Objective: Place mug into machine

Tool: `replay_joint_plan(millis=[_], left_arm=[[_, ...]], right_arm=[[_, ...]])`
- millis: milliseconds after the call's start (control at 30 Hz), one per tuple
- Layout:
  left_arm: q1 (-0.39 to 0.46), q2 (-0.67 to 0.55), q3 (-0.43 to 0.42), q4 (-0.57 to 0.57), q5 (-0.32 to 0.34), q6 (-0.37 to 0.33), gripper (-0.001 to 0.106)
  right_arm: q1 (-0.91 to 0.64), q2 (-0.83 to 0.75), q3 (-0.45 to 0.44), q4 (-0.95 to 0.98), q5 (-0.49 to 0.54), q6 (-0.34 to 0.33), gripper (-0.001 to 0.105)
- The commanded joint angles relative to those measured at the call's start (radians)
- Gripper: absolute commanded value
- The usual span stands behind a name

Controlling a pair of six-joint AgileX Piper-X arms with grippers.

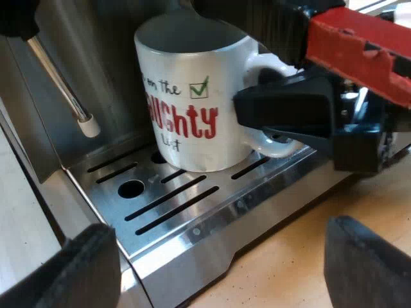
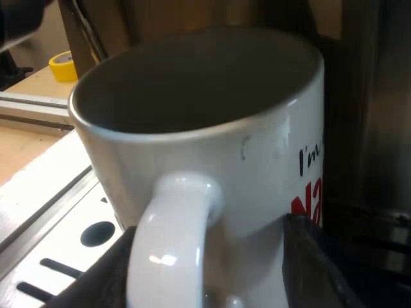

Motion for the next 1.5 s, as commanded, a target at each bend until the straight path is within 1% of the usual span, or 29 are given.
replay_joint_plan(millis=[33,133,167,267,300,367,500,567,600,633,667,800,933,1000,1133,1200,1267,1300,1333,1367,1400,1433,1467,1500], left_arm=[[-0.005,0.003,-0.002,-0.02,-0.006,0.0,0.067],[-0.005,0.003,-0.002,-0.02,-0.006,0.0,0.067],[-0.005,0.003,-0.002,-0.02,-0.006,0.0,0.067],[-0.005,0.003,-0.002,-0.02,-0.006,0.0,0.067],[-0.005,0.003,-0.002,-0.02,-0.006,0.0,0.067],[-0.005,0.003,-0.002,-0.02,-0.006,0.0,0.067],[-0.005,0.003,-0.002,-0.026,-0.006,0.0,0.067],[-0.005,0.003,-0.018,-0.025,-0.006,0.0,0.067],[-0.005,0.003,-0.022,-0.025,-0.006,0.0,0.067],[-0.005,0.003,-0.032,-0.025,-0.006,0.0,0.067],[-0.005,0.003,-0.055,-0.025,-0.006,0.0,0.067],[-0.005,-0.012,-0.115,-0.018,-0.006,0.0,0.067],[-0.005,-0.052,-0.148,-0.002,-0.006,0.0,0.067],[-0.005,-0.095,-0.165,0.028,-0.006,0.0,0.067],[-0.005,-0.18,-0.198,0.09,-0.006,0.0,0.067],[-0.005,-0.227,-0.236,0.167,-0.006,0.0,0.067],[-0.005,-0.257,-0.272,0.22,-0.006,0.0,0.067],[-0.005,-0.272,-0.296,0.261,-0.006,0.0,0.067],[-0.005,-0.278,-0.308,0.29,-0.003,0.0,0.067],[-0.005,-0.284,-0.332,0.326,0.008,0.0,0.067],[-0.005,-0.287,-0.355,0.368,0.028,0.0,0.067],[-0.005,-0.287,-0.362,0.38,0.04,0.0,0.067],[-0.005,-0.287,-0.38,0.412,0.065,0.0,0.067],[-0.005,-0.287,-0.393,0.433,0.074,0.0,0.067]], right_arm=[[0.0,0.008,-0.017,-0.013,0.008,-0.012,0.047],[0.0,0.008,-0.017,-0.013,-0.001,-0.012,0.047],[-0.003,0.008,-0.017,-0.013,-0.03,-0.014,0.047],[-0.003,0.008,-0.017,-0.013,-0.062,-0.019,0.047],[-0.003,0.008,-0.017,-0.013,-0.062,-0.019,0.047],[-0.006,0.008,-0.017,-0.013,-0.062,-0.047,0.047],[0.0,-0.006,-0.017,-0.004,-0.029,-0.05,0.047],[0.004,-0.02,-0.017,0.017,-0.004,-0.05,0.047],[0.011,-0.05,-0.014,0.074,0.038,-0.05,0.047],[0.014,-0.069,-0.009,0.107,0.051,-0.05,0.047],[0.023,-0.122,0.01,0.173,0.059,-0.048,0.047],[0.036,-0.249,0.069,0.267,0.054,-0.048,0.047],[0.045,-0.376,0.125,0.362,0.059,-0.039,0.047],[0.062,-0.465,0.153,0.422,0.057,-0.04,0.047],[0.113,-0.579,0.157,0.521,0.057,-0.04,0.047],[0.158,-0.641,0.157,0.557,0.068,-0.04,0.047],[0.185,-0.674,0.157,0.563,0.098,-0.04,0.047],[0.224,-0.703,0.157,0.563,0.158,-0.04,0.045],[0.239,-0.709,0.153,0.563,0.174,-0.04,0.043],[0.269,-0.725,0.149,0.563,0.227,-0.043,0.037],[0.291,-0.738,0.146,0.563,0.258,-0.051,0.031],[0.3,-0.741,0.145,0.563,0.267,-0.058,0.028],[0.325,-0.748,0.141,0.563,0.288,-0.067,0.016],[0.348,-0.748,0.136,0.563,0.304,-0.07,0.005]])
